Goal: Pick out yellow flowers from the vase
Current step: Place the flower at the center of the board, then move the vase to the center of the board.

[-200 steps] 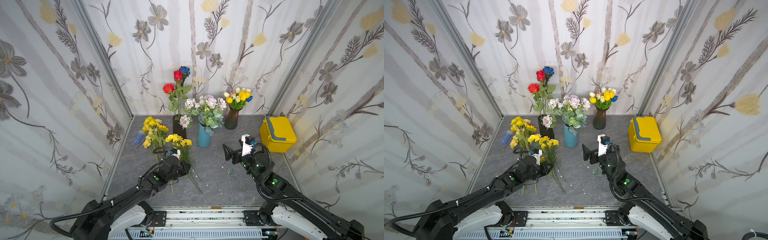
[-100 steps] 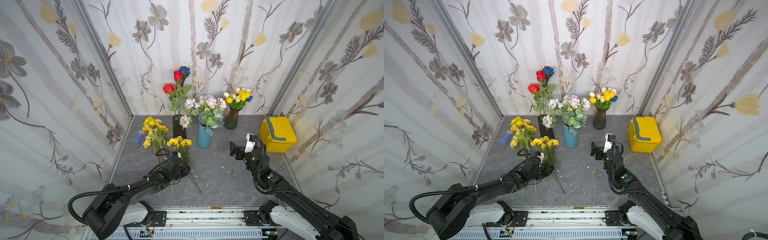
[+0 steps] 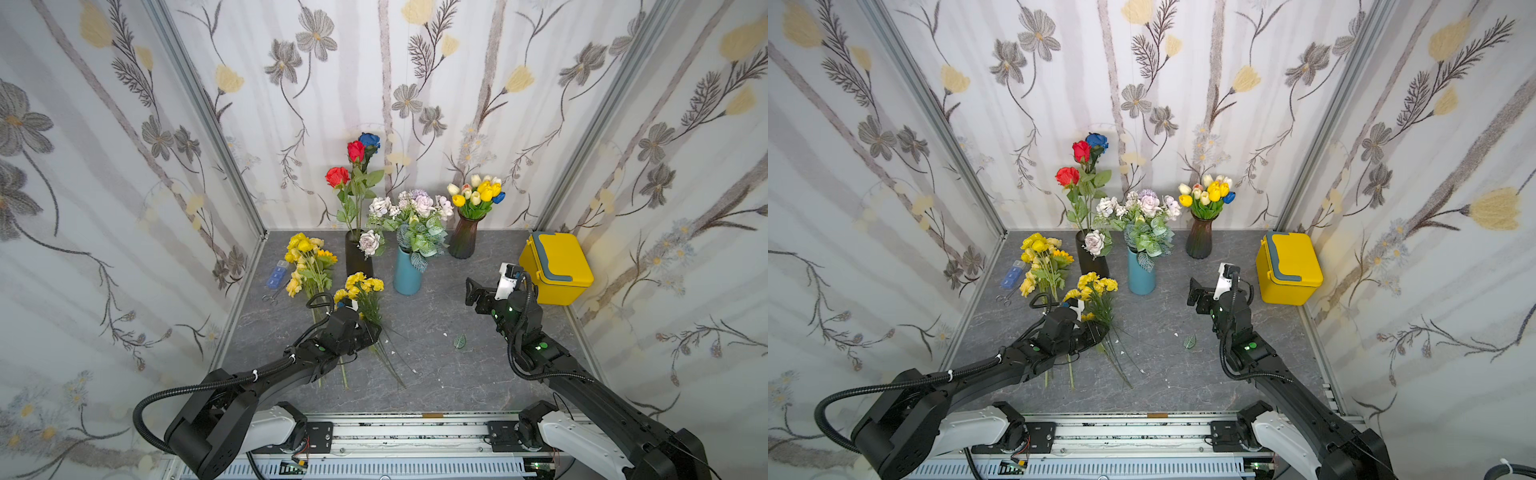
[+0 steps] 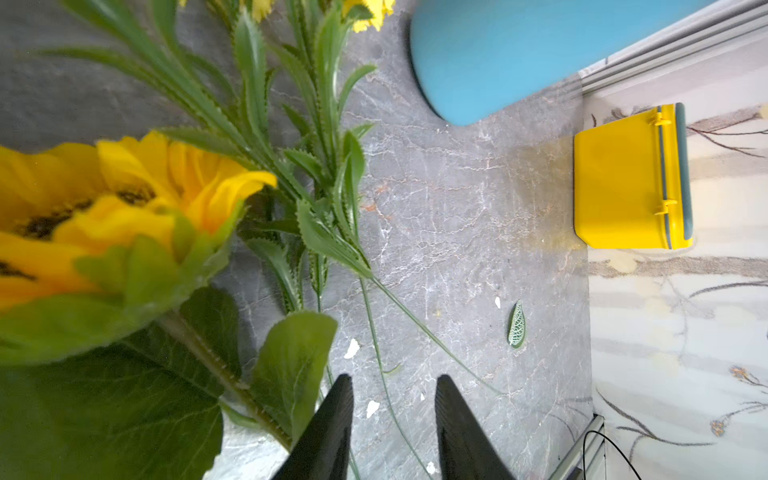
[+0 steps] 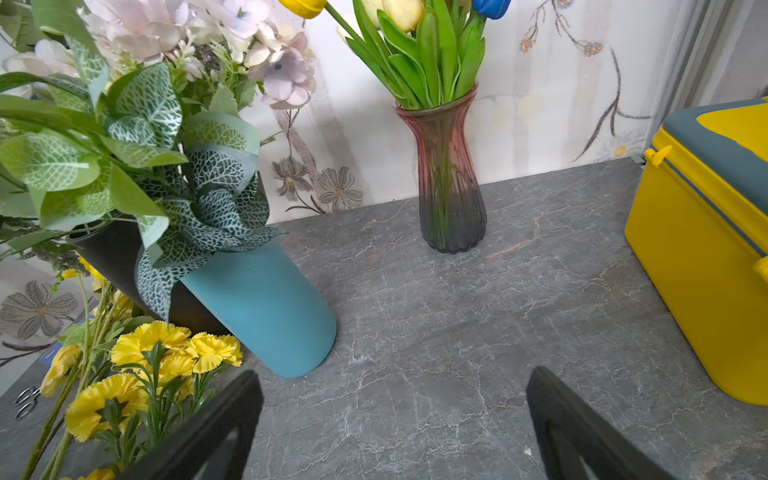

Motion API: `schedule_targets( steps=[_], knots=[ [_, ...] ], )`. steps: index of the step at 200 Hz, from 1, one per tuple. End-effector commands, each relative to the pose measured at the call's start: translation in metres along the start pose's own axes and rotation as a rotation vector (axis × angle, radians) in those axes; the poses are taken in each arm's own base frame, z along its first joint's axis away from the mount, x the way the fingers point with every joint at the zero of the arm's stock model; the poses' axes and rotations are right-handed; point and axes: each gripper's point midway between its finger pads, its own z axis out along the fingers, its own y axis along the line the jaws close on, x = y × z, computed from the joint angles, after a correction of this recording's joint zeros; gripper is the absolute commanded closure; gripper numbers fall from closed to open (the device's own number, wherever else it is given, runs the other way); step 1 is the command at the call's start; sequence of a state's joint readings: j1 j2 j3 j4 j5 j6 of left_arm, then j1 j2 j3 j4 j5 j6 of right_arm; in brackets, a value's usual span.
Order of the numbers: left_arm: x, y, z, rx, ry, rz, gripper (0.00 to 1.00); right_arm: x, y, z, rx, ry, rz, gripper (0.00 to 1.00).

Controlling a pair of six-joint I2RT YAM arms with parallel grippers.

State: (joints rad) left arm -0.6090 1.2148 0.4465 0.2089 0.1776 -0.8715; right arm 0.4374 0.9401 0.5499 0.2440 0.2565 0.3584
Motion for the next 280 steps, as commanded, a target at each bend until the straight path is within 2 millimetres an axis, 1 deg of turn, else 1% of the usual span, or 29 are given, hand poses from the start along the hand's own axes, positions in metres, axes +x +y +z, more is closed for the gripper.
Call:
schedule_targets(
  steps=[1, 17, 29, 49, 67, 87, 102, 123, 132, 140, 142, 145, 177, 194, 211, 235, 254, 258, 259, 261, 275, 280],
  knots=[
    [-0.006, 0.0, -0.007, -0.02, -0.026, 0.027, 0.54, -0.012, 0.005, 0.003, -0.032, -0.028, 0.04, 0.02],
    [-0.009, 0.0, -0.014, -0.026, -0.043, 0.037, 0.45, -0.013, 0.002, 0.005, -0.026, -0.03, 0.053, 0.03],
    [-0.011, -0.005, -0.019, -0.01, -0.052, 0.052, 0.38, -0.014, -0.002, 0.008, -0.025, -0.027, 0.076, 0.04],
    [-0.023, -0.015, -0.033, 0.014, -0.092, 0.101, 0.32, -0.019, -0.01, 0.013, -0.023, -0.021, 0.137, 0.03],
    [-0.046, -0.027, -0.059, 0.006, -0.193, 0.188, 0.25, -0.03, -0.02, 0.018, -0.012, -0.031, 0.211, 0.03],
    [-0.076, -0.038, -0.096, -0.012, -0.346, 0.28, 0.19, -0.043, -0.027, 0.027, -0.007, -0.045, 0.265, 0.04],
    [-0.09, -0.048, -0.125, 0.011, -0.459, 0.325, 0.16, -0.048, -0.03, 0.035, -0.001, -0.049, 0.269, 0.04],
    [-0.099, -0.052, -0.155, 0.042, -0.587, 0.349, 0.13, -0.054, -0.03, 0.049, -0.01, -0.049, 0.272, 0.04],
    [-0.1, -0.048, -0.164, 0.047, -0.629, 0.343, 0.11, -0.057, -0.032, 0.054, -0.011, -0.052, 0.279, 0.05],
    [-0.099, -0.044, -0.17, 0.051, -0.661, 0.335, 0.1, -0.053, -0.036, 0.059, 0.002, -0.041, 0.28, 0.05],
    [-0.099, -0.043, -0.171, 0.051, -0.669, 0.333, 0.1, -0.064, -0.033, 0.06, -0.006, -0.062, 0.282, 0.05],
    [-0.099, -0.041, -0.173, 0.053, -0.68, 0.331, 0.09, -0.068, -0.034, 0.062, -0.006, -0.07, 0.284, 0.05],
    [-0.095, -0.022, -0.186, 0.05, -0.762, 0.301, 0.06, -0.074, -0.041, 0.086, 0.01, -0.072, 0.292, 0.07],
    [-0.092, -0.015, -0.188, 0.053, -0.787, 0.28, 0.05, -0.076, -0.043, 0.102, 0.002, -0.06, 0.324, 0.09],
    [-0.09, -0.009, -0.187, 0.054, -0.794, 0.265, 0.04, -0.077, -0.045, 0.116, -0.011, -0.051, 0.368, 0.12],
    [-0.086, -0.005, -0.18, 0.053, -0.775, 0.263, 0.03, -0.082, -0.047, 0.135, -0.012, -0.049, 0.413, 0.16],
    [-0.083, -0.004, -0.175, 0.062, -0.761, 0.264, 0.03, -0.089, -0.047, 0.15, -0.033, -0.047, 0.451, 0.22],
    [-0.083, -0.004, -0.175, 0.064, -0.76, 0.266, 0.02, -0.093, -0.046, 0.15, -0.041, -0.054, 0.459, 0.23],
    [-0.083, -0.004, -0.175, 0.063, -0.76, 0.266, 0.02, -0.088, -0.047, 0.155, -0.035, -0.041, 0.462, 0.24],
    [-0.083, -0.003, -0.174, 0.063, -0.759, 0.266, 0.02, -0.083, -0.049, 0.159, -0.031, -0.029, 0.468, 0.24],
    [-0.082, -0.002, -0.173, 0.058, -0.755, 0.272, 0.02, -0.08, -0.053, 0.171, -0.042, -0.006, 0.516, 0.28],
    [-0.082, -0.002, -0.172, 0.058, -0.756, 0.275, 0.02, -0.081, -0.053, 0.175, -0.054, -0.006, 0.528, 0.29]
  ],
)
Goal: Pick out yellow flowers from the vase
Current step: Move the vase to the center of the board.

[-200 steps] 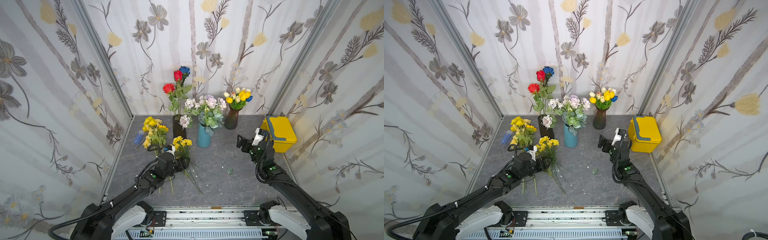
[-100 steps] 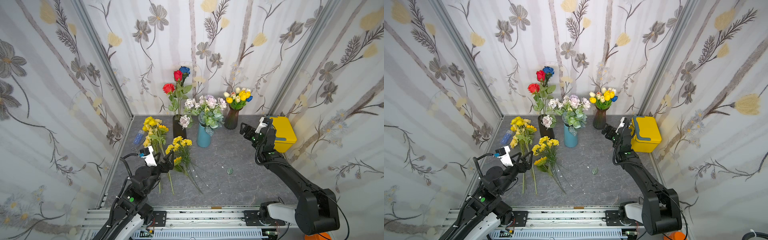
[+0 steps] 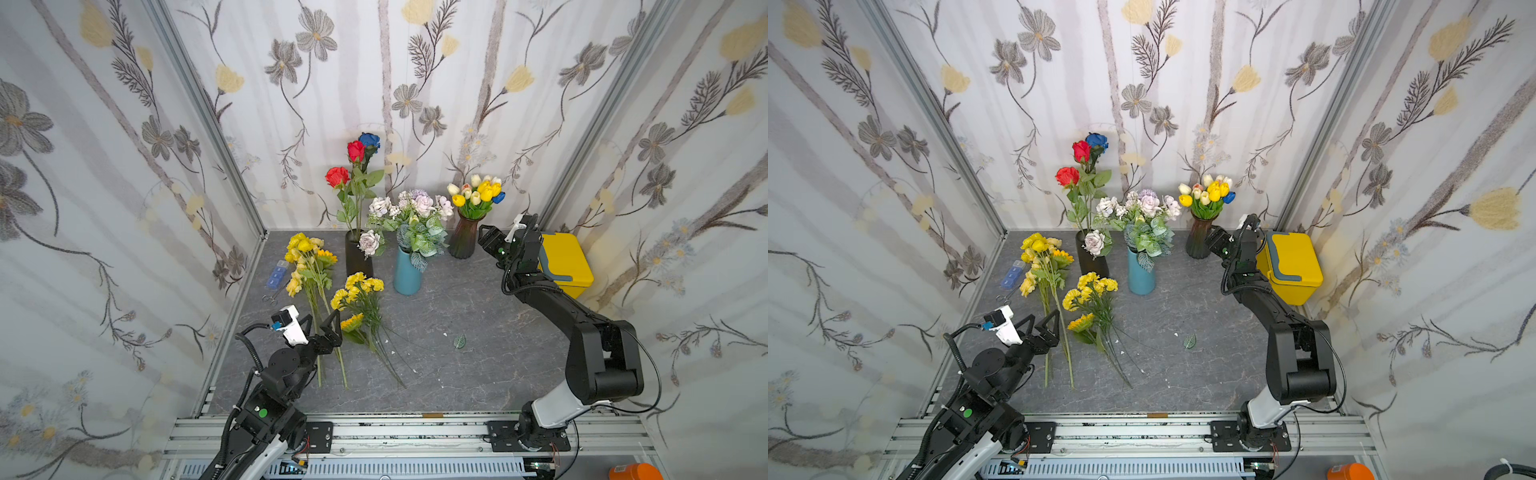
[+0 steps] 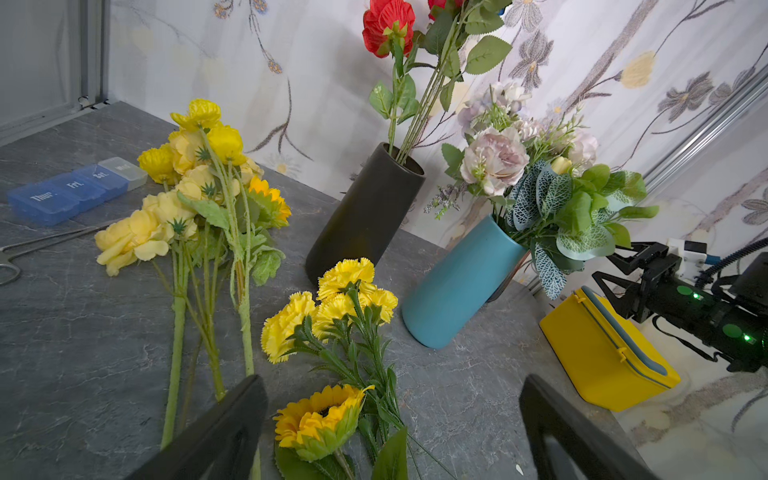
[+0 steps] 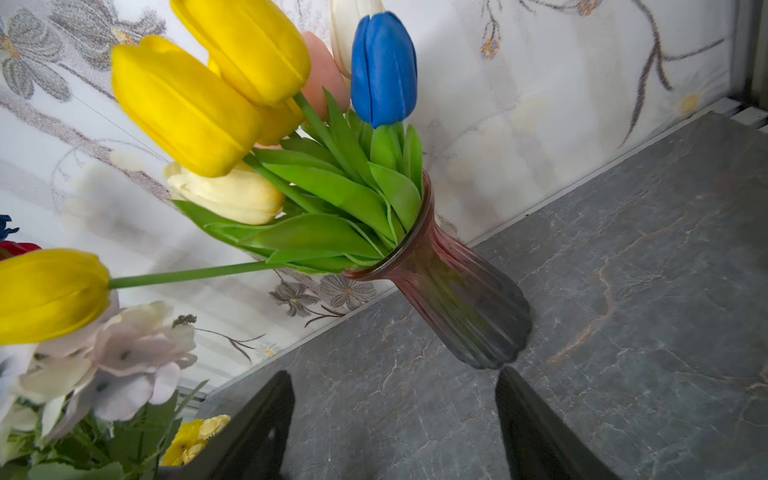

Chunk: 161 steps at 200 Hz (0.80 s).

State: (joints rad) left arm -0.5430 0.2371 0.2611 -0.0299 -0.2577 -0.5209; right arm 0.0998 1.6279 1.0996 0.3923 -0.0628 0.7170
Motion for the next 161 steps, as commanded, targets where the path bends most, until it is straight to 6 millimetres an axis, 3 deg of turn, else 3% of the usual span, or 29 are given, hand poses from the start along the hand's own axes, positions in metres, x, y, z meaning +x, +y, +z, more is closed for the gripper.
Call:
schedule_targets(
  steps=[1, 48, 86, 161],
  knots=[
    [-0.003, -0.002, 0.0, 0.013, -0.019, 0.001, 0.02, -0.005, 0.006, 0.014, -0.06, 0.015, 0.097, 0.29],
    [0.002, -0.001, 0.002, 0.019, -0.011, 0.009, 0.0, -0.013, 0.005, 0.042, -0.096, 0.029, 0.18, 0.38],
    [0.004, -0.001, 0.003, 0.015, -0.005, 0.014, 0.0, -0.021, 0.005, 0.054, -0.1, 0.032, 0.197, 0.43],
    [0.003, 0.0, 0.003, 0.01, -0.007, 0.013, 0.0, -0.015, -0.006, 0.079, -0.058, 0.122, 0.227, 0.55]
  ],
)
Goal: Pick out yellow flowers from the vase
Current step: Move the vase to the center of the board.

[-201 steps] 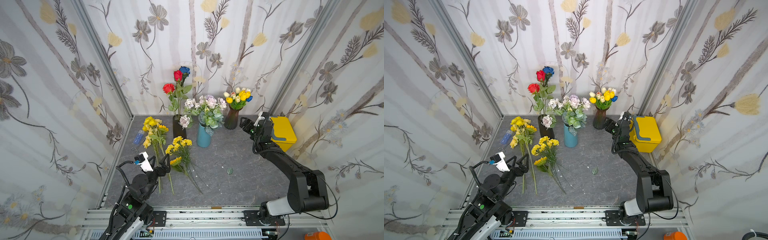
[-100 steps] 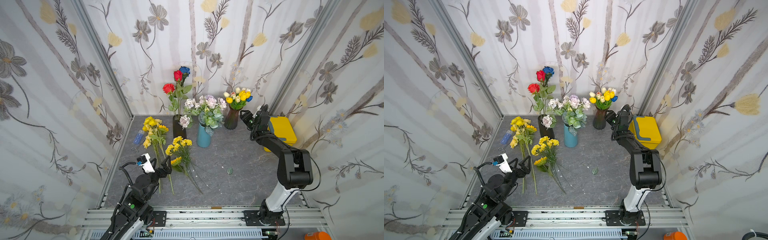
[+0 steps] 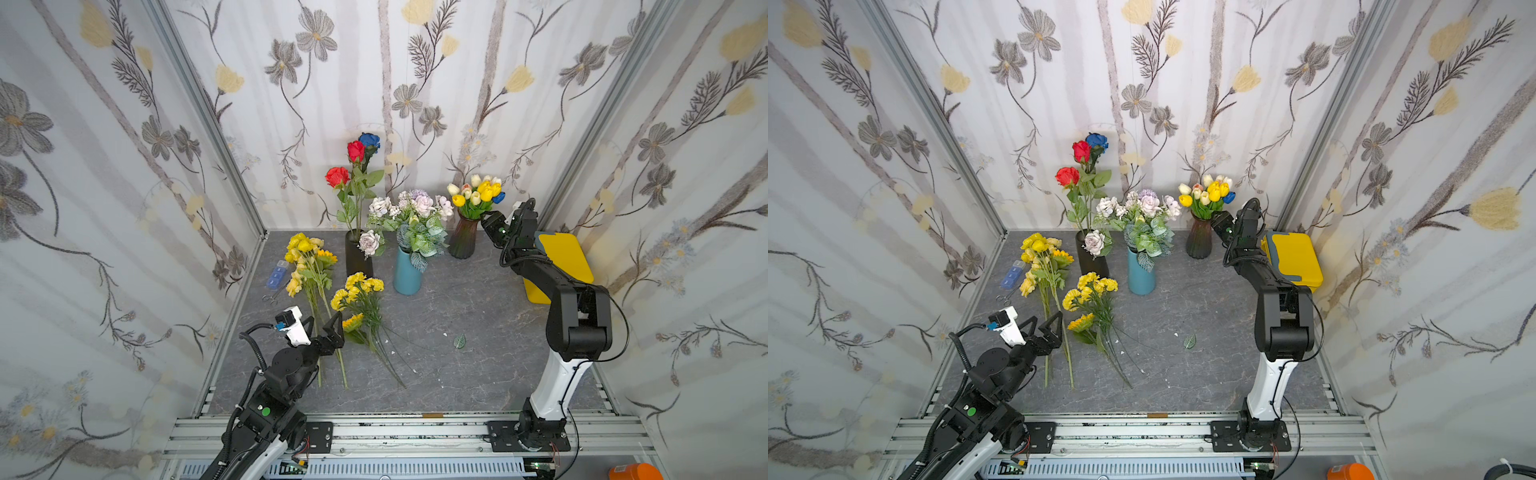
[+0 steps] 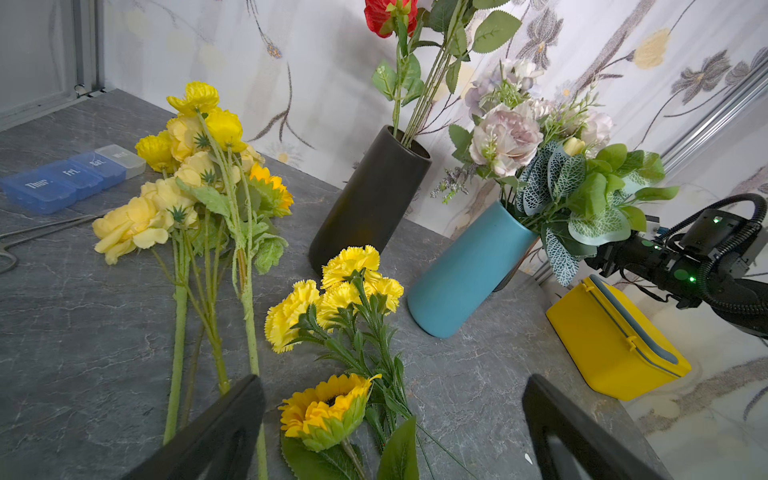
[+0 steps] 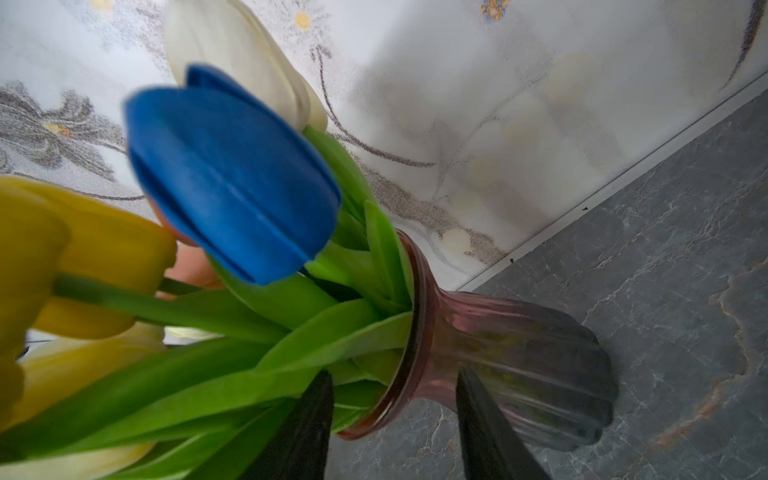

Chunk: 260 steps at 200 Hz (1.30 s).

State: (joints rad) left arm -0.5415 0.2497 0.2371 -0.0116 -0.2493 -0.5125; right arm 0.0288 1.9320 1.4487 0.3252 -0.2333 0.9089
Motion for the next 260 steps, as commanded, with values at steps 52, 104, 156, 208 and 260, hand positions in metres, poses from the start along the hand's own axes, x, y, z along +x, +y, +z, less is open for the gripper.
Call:
schedule_targets(
  steps=[52, 104, 156, 208, 260],
  knots=[
    [-0.008, -0.004, -0.001, 0.01, -0.027, 0.0, 0.0, 0.005, -0.006, 0.013, 0.074, 0.103, -0.032, 0.6],
    [-0.007, -0.003, -0.001, 0.006, -0.024, -0.002, 0.0, 0.002, -0.011, 0.022, 0.142, 0.155, -0.112, 0.67],
    [-0.008, -0.002, -0.002, 0.004, -0.03, -0.005, 0.0, 0.0, -0.022, 0.026, 0.209, 0.206, -0.19, 0.72],
    [-0.006, -0.001, -0.002, 0.0, -0.025, -0.002, 0.0, 0.001, -0.023, 0.031, 0.224, 0.253, -0.229, 0.81],
    [-0.007, 0.0, -0.003, -0.005, -0.03, -0.003, 0.0, -0.002, -0.025, 0.037, 0.252, 0.268, -0.272, 0.87]
  ],
)
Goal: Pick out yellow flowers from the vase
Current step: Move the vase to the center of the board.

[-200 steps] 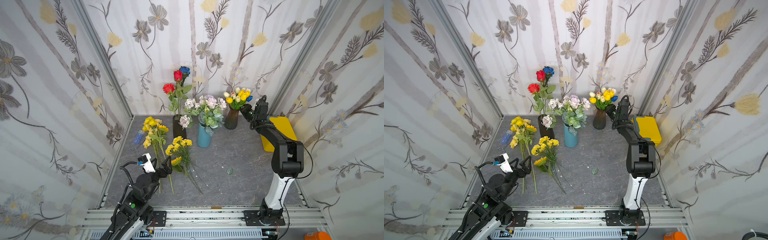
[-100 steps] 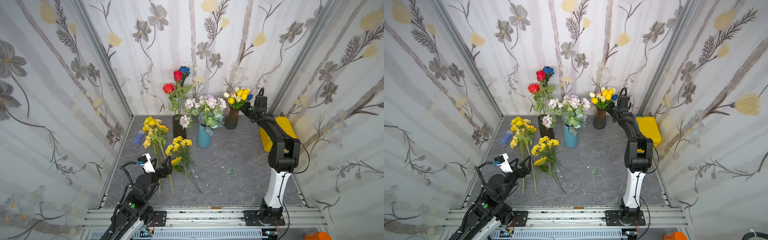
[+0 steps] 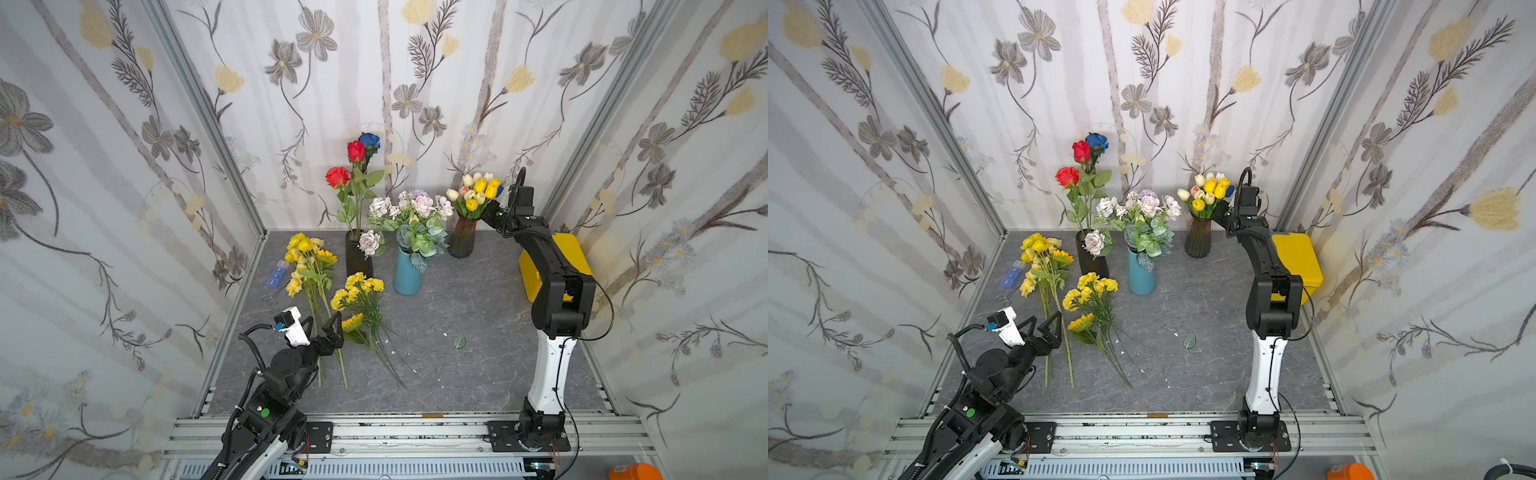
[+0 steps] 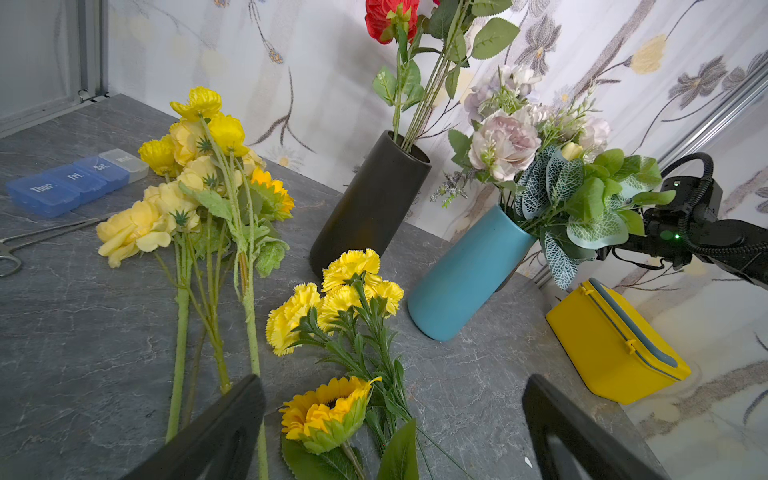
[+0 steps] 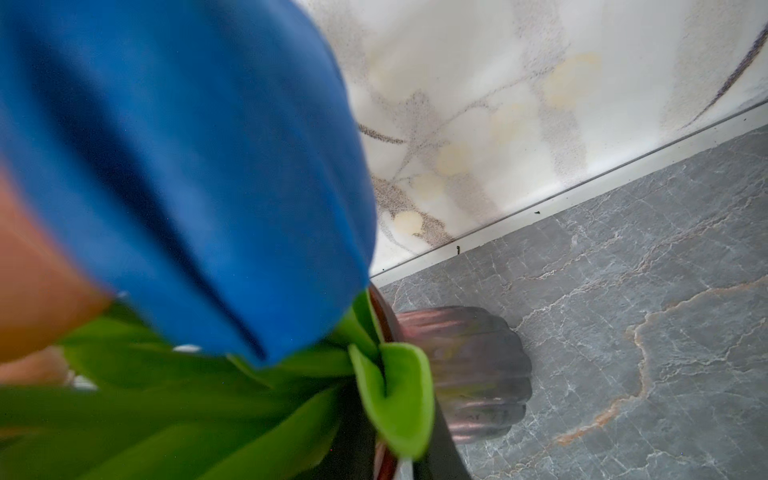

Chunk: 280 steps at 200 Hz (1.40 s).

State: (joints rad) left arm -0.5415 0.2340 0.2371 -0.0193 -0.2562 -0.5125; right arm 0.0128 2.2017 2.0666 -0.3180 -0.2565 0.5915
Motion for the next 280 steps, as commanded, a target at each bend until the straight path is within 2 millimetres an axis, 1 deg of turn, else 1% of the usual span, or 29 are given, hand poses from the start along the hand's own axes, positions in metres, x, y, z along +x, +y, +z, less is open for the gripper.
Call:
schedule_targets(
  steps=[1, 16, 35, 51, 83, 130, 168, 194, 213, 217, 243, 247, 253, 259, 280],
  knots=[
    [-0.005, 0.0, -0.001, -0.004, -0.02, -0.002, 0.0, 0.012, -0.012, 0.001, 0.062, 0.056, -0.034, 0.87],
    [-0.005, 0.0, -0.001, -0.004, -0.021, -0.003, 0.0, 0.009, -0.013, 0.0, 0.068, 0.049, -0.042, 0.88],
    [-0.005, 0.0, -0.001, -0.005, -0.021, -0.002, 0.0, 0.006, -0.007, -0.003, 0.056, 0.045, -0.055, 0.92],
    [-0.004, 0.001, -0.001, -0.008, -0.021, -0.001, 0.0, 0.002, -0.002, -0.005, 0.049, 0.044, -0.063, 0.92],
    [-0.004, 0.002, 0.0, -0.013, -0.022, 0.001, 0.0, 0.002, 0.005, -0.011, 0.03, 0.059, -0.069, 0.93],
    [-0.003, 0.002, 0.0, -0.013, -0.02, 0.001, 0.0, 0.004, 0.012, -0.025, 0.014, 0.091, -0.081, 0.97],
    [-0.003, 0.003, 0.0, -0.015, -0.02, 0.002, 0.0, 0.018, 0.017, -0.04, 0.002, 0.159, -0.087, 1.0],
    [-0.003, 0.002, 0.001, -0.012, -0.02, 0.005, 0.0, 0.024, 0.02, -0.051, -0.01, 0.167, -0.09, 1.0],
    [-0.001, 0.003, 0.002, -0.016, -0.013, 0.009, 0.0, 0.032, 0.02, -0.059, -0.023, 0.174, -0.085, 1.0],
    [-0.001, 0.003, 0.002, -0.017, -0.012, 0.009, 0.0, 0.031, 0.022, -0.063, -0.031, 0.166, -0.085, 1.0],
    [-0.003, 0.002, 0.001, -0.015, -0.016, 0.009, 0.0, 0.045, 0.017, -0.077, -0.033, 0.161, -0.076, 1.0],
    [-0.003, 0.002, 0.001, -0.016, -0.017, 0.011, 0.0, 0.051, 0.013, -0.078, -0.027, 0.169, -0.071, 1.0],
    [-0.004, 0.002, 0.001, -0.014, -0.018, 0.011, 0.0, 0.053, 0.012, -0.083, -0.032, 0.159, -0.07, 1.0],
    [-0.004, 0.001, 0.001, -0.014, -0.02, 0.011, 0.0, 0.059, 0.009, -0.084, -0.032, 0.16, -0.067, 1.0],
    [-0.004, 0.001, 0.002, -0.013, -0.016, 0.014, 0.0, 0.069, 0.005, -0.097, -0.028, 0.152, -0.067, 1.0]
  ],
)
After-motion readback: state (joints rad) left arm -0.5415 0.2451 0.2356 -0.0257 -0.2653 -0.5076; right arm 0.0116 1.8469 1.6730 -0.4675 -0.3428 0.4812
